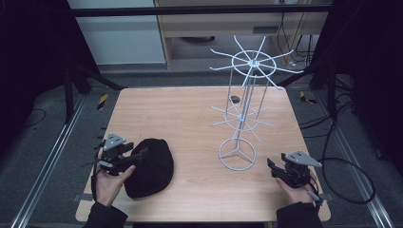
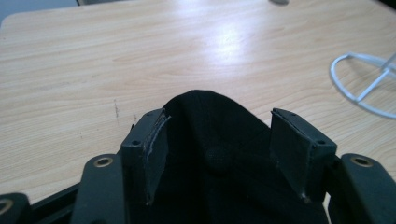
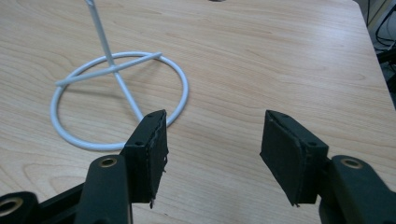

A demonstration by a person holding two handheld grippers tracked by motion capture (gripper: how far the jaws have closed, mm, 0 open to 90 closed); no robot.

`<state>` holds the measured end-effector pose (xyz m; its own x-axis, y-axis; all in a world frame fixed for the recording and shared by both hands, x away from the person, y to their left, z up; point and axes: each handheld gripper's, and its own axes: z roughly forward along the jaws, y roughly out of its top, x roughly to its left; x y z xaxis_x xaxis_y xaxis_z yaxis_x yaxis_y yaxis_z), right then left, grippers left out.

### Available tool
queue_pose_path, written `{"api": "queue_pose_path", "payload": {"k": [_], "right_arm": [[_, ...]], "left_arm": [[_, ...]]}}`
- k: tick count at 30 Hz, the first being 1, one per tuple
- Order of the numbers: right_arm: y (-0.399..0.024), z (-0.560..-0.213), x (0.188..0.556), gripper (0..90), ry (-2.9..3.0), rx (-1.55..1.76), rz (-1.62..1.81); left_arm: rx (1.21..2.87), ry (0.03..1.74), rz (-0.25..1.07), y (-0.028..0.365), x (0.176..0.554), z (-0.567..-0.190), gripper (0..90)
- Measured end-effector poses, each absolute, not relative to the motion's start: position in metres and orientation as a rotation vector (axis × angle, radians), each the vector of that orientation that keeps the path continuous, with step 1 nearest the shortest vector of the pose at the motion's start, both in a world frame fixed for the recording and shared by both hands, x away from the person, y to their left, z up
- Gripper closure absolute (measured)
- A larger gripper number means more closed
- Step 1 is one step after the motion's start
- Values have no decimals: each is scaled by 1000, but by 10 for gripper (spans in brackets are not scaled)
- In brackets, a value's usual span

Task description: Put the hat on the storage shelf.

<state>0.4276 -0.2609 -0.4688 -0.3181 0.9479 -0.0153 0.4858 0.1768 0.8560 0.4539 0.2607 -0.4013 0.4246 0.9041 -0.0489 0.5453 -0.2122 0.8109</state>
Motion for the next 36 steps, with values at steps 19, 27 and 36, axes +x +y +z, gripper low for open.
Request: {"api": "queue_pose_path", "payload": {"k": [19, 27, 36], "right_arm": [[-258, -474, 430, 412, 1934, 1364, 1032], [-258, -476, 432, 419, 1947, 1363, 1023], [-259, -475, 431, 419, 1944, 1369, 1028]], "left_arm": [[2032, 1297, 494, 256, 467, -431, 512], [2026, 1342, 468, 260, 468, -432, 770], [1939, 1269, 538, 263, 454, -413, 789]]}}
